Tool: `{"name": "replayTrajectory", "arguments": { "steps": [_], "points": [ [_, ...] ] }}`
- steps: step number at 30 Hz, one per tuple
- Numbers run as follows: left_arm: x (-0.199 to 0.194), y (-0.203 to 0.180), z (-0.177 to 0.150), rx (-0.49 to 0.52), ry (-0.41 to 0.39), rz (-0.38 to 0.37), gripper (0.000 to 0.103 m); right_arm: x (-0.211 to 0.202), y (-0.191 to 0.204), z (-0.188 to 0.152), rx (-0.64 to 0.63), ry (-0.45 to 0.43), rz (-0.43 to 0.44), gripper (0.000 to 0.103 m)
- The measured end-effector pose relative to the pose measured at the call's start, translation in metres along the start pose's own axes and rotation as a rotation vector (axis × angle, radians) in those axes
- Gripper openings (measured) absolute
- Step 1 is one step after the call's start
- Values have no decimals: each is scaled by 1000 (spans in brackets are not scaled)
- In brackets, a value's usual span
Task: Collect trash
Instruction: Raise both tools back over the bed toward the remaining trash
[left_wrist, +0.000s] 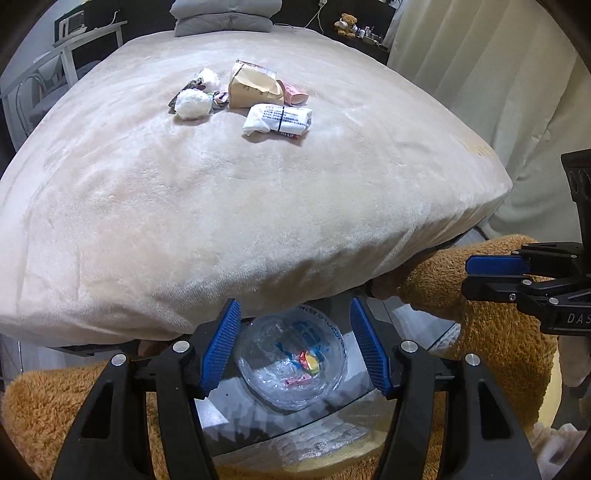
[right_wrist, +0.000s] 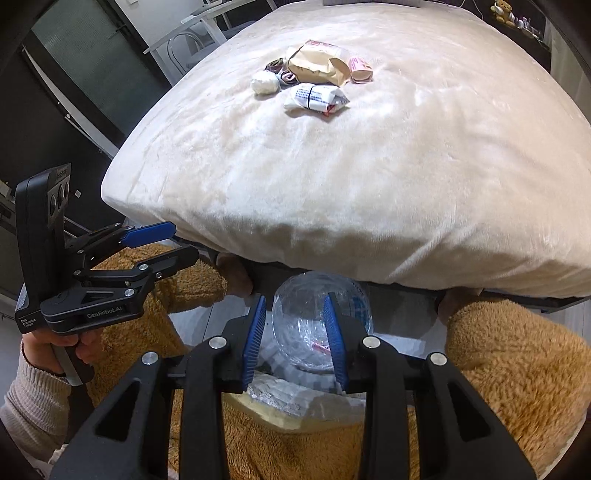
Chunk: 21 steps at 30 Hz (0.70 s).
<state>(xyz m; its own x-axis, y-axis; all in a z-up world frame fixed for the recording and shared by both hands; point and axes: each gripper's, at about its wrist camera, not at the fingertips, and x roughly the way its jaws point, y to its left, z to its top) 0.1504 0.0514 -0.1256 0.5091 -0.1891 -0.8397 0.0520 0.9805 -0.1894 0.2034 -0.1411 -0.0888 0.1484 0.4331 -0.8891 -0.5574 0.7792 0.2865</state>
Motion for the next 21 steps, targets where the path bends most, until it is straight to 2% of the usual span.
{"name": "replayTrajectory", "arguments": {
  "steps": [9, 13, 18, 21],
  "points": [
    [4, 40, 50, -21, -38, 38, 61, 1, 1, 65, -62, -42, -22, 40],
    [9, 58, 77, -24, -56, 50, 60, 4, 1, 97, -98, -63, -32, 46],
    [21, 75, 111, -20, -66, 61, 61, 20, 1, 133, -136, -53, -39, 50],
    [34, 86, 130, -23, -59, 68, 61, 32, 0, 149, -155, -45, -39, 56]
  ]
}}
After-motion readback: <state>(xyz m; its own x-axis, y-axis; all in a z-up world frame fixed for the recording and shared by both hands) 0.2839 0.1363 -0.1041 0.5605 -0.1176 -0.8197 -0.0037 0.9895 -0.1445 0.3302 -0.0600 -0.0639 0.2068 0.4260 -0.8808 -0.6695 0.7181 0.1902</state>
